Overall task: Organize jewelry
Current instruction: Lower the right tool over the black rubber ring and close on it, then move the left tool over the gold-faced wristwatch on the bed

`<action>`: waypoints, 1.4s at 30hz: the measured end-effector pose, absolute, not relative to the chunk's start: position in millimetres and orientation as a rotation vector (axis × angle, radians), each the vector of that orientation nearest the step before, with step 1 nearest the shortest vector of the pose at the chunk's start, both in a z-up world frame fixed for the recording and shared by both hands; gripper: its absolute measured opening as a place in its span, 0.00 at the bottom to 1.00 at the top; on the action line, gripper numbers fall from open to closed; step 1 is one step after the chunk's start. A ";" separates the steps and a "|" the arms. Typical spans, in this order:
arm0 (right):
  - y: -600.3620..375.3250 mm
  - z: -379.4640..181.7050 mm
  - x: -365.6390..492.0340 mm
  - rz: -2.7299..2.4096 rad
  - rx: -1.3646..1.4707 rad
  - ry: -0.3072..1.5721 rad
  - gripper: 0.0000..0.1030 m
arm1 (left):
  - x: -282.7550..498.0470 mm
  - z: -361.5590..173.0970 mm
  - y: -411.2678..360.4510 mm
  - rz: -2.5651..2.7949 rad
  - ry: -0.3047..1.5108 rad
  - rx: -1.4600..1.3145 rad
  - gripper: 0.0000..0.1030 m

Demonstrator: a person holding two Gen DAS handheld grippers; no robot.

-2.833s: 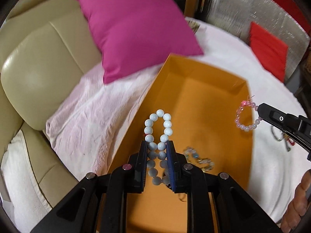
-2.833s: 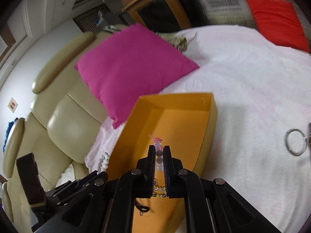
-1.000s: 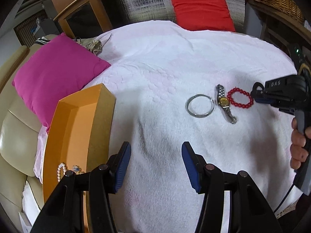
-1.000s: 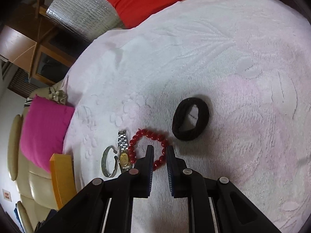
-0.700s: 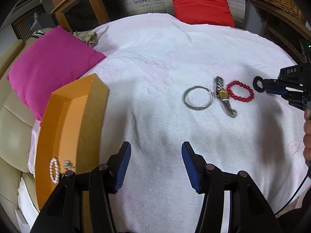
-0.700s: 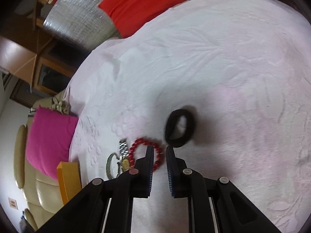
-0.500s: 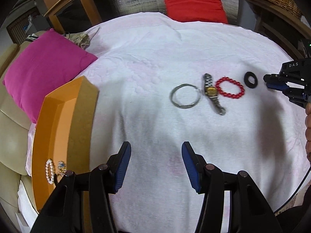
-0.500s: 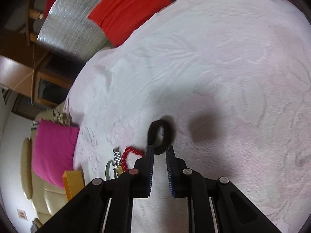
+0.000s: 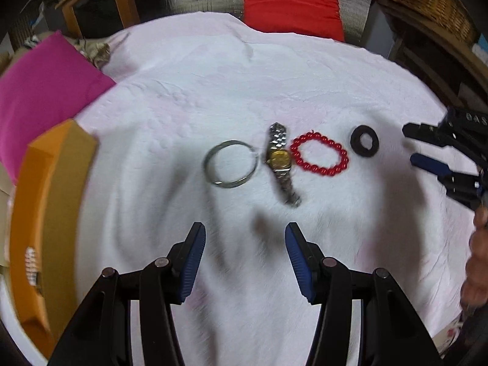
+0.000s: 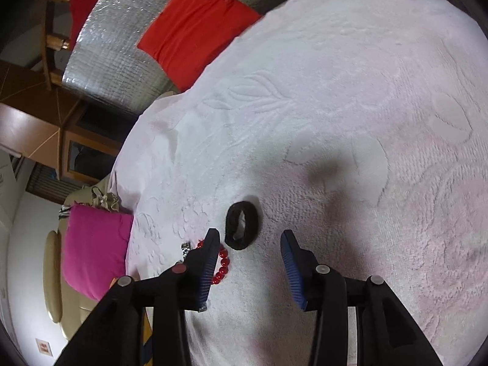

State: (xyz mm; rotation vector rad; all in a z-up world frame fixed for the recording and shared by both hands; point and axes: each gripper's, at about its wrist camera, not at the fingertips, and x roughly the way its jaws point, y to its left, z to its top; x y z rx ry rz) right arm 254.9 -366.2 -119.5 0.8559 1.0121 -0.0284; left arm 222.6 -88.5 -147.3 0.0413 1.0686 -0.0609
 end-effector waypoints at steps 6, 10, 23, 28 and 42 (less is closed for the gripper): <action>-358.9 -127.7 263.3 -0.034 0.808 1.043 0.44 | 241.9 -171.5 -82.9 -0.088 1.070 -0.057 0.54; -352.8 -131.9 266.2 -0.043 0.762 1.042 0.44 | 247.2 -179.9 -87.5 -0.104 1.073 -0.024 0.54; -334.9 -141.1 275.7 -0.114 0.642 0.974 0.36 | 273.6 -183.6 -75.3 -0.120 1.088 -0.103 0.55; -325.5 -139.8 277.9 -0.138 0.539 0.954 0.28 | 281.6 -186.8 -86.0 -0.090 1.078 -0.061 0.62; -328.4 -135.0 260.6 -0.141 0.518 0.976 0.15 | 277.5 -183.8 -97.8 -0.081 1.024 0.060 0.44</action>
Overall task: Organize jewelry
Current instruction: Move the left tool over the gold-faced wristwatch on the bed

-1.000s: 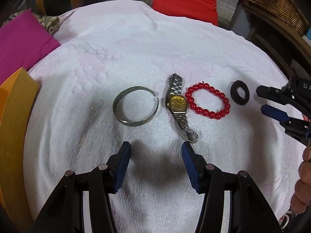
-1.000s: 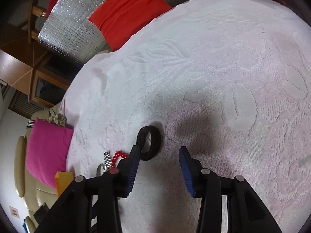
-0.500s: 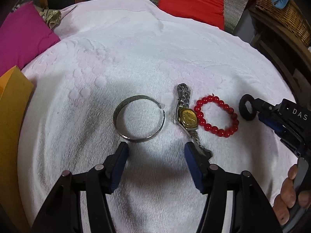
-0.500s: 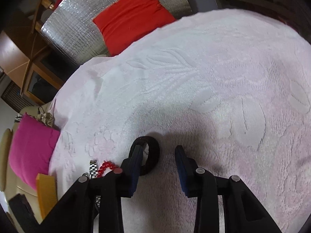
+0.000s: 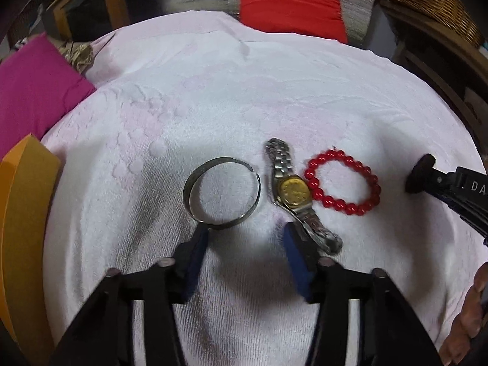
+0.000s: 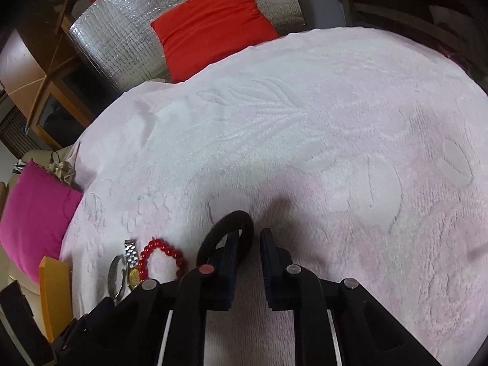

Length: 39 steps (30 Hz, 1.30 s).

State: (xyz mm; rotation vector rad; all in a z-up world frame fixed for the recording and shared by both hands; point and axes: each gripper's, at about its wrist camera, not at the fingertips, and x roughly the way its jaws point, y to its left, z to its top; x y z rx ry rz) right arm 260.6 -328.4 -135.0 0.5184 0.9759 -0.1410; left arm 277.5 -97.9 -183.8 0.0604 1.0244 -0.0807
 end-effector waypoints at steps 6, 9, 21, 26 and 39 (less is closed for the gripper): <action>-332.3 -135.5 248.0 -0.120 0.569 1.019 0.15 | 268.0 -181.5 -72.9 -0.087 1.080 -0.001 0.42; -333.2 -137.8 248.1 -0.120 0.579 1.030 0.15 | 266.3 -178.9 -65.2 -0.108 1.081 -0.044 0.42; -342.4 -144.8 246.3 -0.090 0.637 1.028 0.14 | 288.7 -188.1 -91.7 -0.102 1.087 -0.082 0.61; -340.4 -144.5 247.0 -0.080 0.617 1.029 0.14 | 293.7 -183.8 -94.1 -0.139 1.108 -0.142 0.66; -342.5 -146.9 248.6 -0.061 0.626 1.028 0.14 | 283.6 -176.8 -100.9 -0.222 1.094 -0.225 0.66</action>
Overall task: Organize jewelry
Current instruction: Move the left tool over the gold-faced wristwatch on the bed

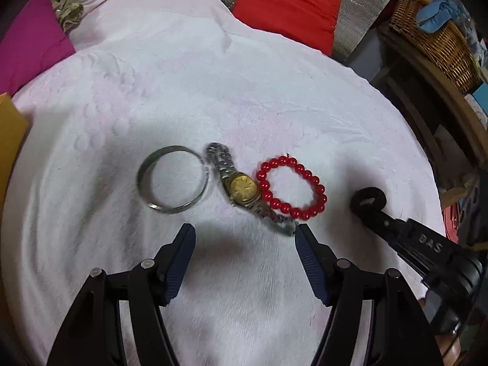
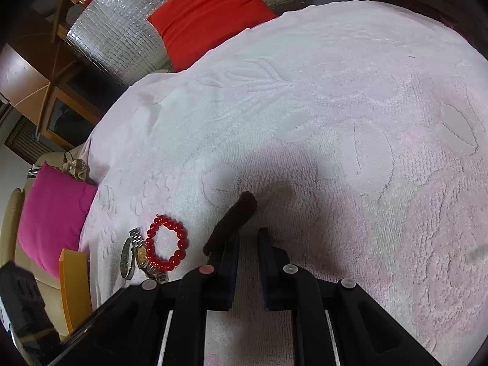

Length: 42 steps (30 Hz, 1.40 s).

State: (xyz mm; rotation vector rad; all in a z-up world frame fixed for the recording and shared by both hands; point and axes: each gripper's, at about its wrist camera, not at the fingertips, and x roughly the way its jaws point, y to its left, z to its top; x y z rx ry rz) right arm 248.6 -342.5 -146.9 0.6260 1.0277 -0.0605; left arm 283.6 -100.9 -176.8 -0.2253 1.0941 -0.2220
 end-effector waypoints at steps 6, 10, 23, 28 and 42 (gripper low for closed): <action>-342.4 -147.5 247.9 -0.058 0.629 1.023 0.14 | 296.4 -182.5 -113.8 -0.225 1.073 -0.205 0.68; -343.3 -147.2 246.2 -0.058 0.636 1.024 0.14 | 301.4 -185.5 -124.0 -0.227 1.066 -0.142 0.68; -338.8 -144.2 245.6 -0.079 0.628 1.029 0.14 | 292.6 -180.5 -93.6 -0.220 1.144 -0.070 0.19; -338.7 -144.1 245.4 -0.078 0.633 1.028 0.14 | 288.0 -178.0 -78.1 -0.238 1.152 -0.096 0.19; -339.4 -145.1 244.7 -0.065 0.618 1.021 0.14 | 307.8 -182.8 -109.6 -0.195 1.117 -0.152 0.56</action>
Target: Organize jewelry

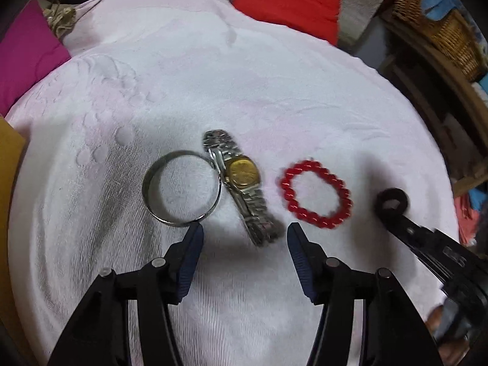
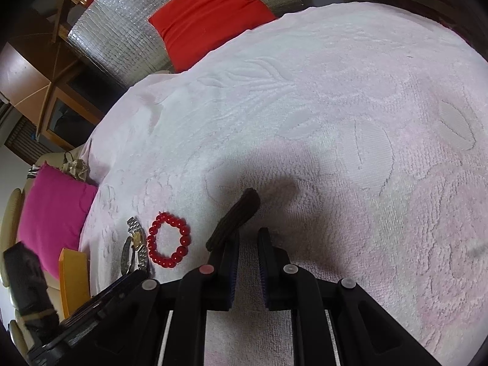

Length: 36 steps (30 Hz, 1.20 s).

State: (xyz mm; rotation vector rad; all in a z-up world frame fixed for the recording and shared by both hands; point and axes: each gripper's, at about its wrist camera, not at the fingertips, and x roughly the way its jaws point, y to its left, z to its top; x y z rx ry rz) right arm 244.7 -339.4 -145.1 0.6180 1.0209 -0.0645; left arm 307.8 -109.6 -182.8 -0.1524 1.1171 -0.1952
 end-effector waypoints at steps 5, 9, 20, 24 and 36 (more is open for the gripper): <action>-338.8 -144.4 244.4 -0.059 0.609 1.023 0.14 | 321.3 -185.7 -115.6 -0.145 1.076 -0.101 0.23; -339.9 -144.2 243.7 -0.057 0.619 1.026 0.14 | 322.3 -186.0 -111.7 -0.151 1.079 -0.089 0.13; -332.3 -142.4 246.7 -0.090 0.627 1.039 0.14 | 260.2 -178.1 -70.0 -0.291 1.156 -0.112 0.13; -329.8 -141.4 246.3 -0.089 0.616 1.042 0.13 | 243.2 -182.3 -51.4 -0.328 1.193 -0.122 0.13; -344.7 -141.2 243.9 -0.062 0.718 1.053 0.17 | 239.3 -164.6 -37.3 -0.310 1.096 -0.073 0.63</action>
